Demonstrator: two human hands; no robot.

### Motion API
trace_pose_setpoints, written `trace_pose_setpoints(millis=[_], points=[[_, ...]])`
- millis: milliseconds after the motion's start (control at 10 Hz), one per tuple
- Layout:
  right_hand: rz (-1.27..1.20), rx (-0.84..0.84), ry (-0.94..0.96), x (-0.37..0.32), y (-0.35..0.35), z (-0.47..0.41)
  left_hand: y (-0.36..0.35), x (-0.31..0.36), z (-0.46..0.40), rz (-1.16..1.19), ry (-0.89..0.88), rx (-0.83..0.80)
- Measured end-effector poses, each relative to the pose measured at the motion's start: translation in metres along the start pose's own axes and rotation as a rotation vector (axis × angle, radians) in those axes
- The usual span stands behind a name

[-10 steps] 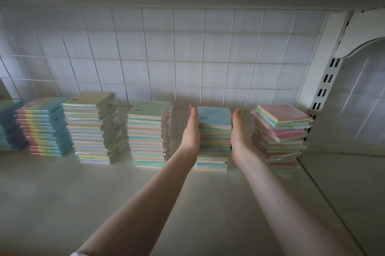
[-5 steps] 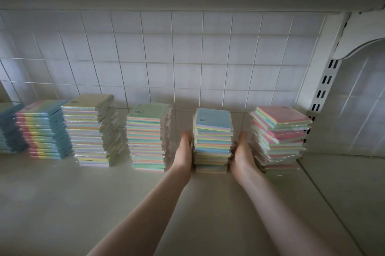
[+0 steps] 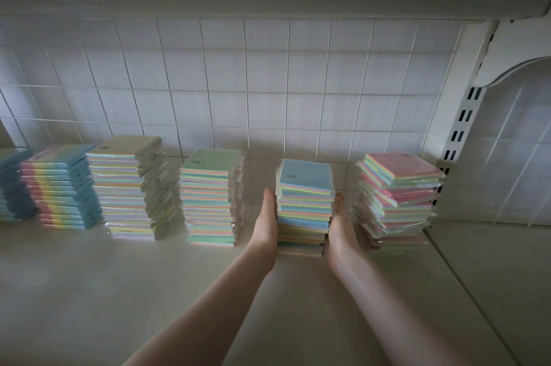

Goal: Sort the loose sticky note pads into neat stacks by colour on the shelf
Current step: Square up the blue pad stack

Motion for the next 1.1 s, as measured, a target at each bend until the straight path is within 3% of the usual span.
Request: trace_pose_setpoints(millis=[200, 300, 700, 800, 900, 1000, 1100], points=[[-0.235, -0.049, -0.037, -0.015, 0.001, 0.01, 0.006, 0.011, -0.018, 0.021, -0.013, -0.007], [-0.236, -0.037, 0.056, -0.027, -0.003, 0.011, 0.003, 0.012, -0.021, -0.006, -0.012, -0.015], [-0.313, -0.026, 0.071, -0.039, -0.008, 0.027, 0.002, 0.011, -0.033, -0.153, -0.082, 0.009], [-0.261, 0.003, 0.111, -0.041, 0.002, 0.029, 0.006, 0.011, -0.038, -0.198, -0.091, 0.015], [-0.035, 0.096, 0.27, -0.046, 0.028, 0.027, 0.009, 0.012, -0.045, -0.169, -0.078, 0.008], [0.163, 0.053, 0.391, -0.045, 0.042, 0.041, 0.009, 0.012, -0.052, -0.119, -0.074, -0.018], [0.171, -0.013, 0.434, -0.051, 0.045, 0.056, 0.007, 0.01, -0.058, -0.096, -0.067, -0.04]])
Point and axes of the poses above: each hand's wrist, its own z-axis away from the middle knuckle, its own y-axis out of the back of the hand, x = y × z, the point moved 10 cm from there along -z, towards the middle knuckle, and after that the axes turned 7 degrees about x, right-handed, at the moved point
